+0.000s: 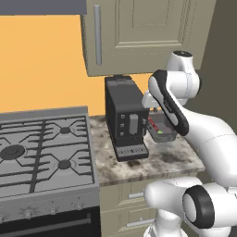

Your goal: Place the tupperware on the second highest shelf of the fridge. Make space for the tupperware among the existing items by rearranging them on the shelves if needed. Close the fridge door when finished.

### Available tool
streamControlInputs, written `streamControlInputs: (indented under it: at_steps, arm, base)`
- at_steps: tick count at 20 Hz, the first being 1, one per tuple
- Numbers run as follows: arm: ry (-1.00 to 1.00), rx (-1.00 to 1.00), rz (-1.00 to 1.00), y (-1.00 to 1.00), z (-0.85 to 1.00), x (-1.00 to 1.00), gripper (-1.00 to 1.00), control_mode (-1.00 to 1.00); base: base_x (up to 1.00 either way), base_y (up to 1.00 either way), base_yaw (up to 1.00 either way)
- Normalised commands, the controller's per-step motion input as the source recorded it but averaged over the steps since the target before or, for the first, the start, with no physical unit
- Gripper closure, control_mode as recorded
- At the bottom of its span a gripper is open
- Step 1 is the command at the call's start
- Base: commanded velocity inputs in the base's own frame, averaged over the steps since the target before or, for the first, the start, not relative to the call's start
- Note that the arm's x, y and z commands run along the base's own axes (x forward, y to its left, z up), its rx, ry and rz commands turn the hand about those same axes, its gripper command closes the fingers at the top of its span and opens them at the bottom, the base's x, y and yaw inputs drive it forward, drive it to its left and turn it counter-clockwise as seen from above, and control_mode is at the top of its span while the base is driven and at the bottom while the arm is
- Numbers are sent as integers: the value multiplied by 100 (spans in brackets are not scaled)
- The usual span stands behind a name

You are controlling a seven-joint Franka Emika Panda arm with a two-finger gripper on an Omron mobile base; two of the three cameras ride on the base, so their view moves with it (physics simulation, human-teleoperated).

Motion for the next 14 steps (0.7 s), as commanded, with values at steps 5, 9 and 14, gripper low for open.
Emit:
streamControlInputs:
  at_steps: [5,9,14]
  arm:
    - [0,0,1,0,-8,5,-100,-100]
    - [0,0,0,0,0,0,-100,-100]
    - [0,0,0,0,0,0,-100,-100]
  base:
    - [0,0,0]
    - [0,0,0]
    - [0,0,0]
